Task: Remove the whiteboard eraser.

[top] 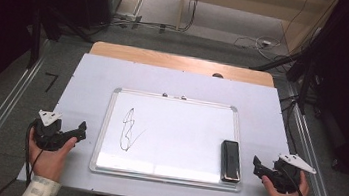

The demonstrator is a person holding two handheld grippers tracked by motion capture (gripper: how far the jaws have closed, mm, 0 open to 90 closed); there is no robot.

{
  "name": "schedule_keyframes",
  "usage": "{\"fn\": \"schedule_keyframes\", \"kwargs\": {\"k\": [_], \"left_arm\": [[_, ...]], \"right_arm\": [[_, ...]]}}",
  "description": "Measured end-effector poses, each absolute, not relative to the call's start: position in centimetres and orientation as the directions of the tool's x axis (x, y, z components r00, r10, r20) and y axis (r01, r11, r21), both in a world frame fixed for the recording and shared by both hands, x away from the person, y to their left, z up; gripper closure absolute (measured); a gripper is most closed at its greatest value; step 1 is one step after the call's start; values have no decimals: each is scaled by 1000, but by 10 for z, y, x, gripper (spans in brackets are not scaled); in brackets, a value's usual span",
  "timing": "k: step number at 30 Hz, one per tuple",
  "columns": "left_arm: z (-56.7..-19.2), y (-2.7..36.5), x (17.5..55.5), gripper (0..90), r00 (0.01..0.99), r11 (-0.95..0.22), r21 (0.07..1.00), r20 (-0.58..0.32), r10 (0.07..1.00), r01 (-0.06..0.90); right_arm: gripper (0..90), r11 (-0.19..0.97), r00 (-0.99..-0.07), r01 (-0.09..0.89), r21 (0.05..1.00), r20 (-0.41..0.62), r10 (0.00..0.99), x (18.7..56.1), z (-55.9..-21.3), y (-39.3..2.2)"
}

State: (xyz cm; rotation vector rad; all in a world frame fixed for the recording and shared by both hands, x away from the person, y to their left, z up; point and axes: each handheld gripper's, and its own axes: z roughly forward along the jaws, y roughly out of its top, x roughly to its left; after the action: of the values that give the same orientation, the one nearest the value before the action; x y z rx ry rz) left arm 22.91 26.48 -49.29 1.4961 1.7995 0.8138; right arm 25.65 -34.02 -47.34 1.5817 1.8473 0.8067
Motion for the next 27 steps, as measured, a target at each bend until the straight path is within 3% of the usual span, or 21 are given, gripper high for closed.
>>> {"fn": "schedule_keyframes", "kwargs": {"k": [27], "left_arm": [[-493,259,228,53,-106,134,800,-88,990,584]], "right_arm": [[137,102,-182,643,759,22,983,256,-467,-320]]}}
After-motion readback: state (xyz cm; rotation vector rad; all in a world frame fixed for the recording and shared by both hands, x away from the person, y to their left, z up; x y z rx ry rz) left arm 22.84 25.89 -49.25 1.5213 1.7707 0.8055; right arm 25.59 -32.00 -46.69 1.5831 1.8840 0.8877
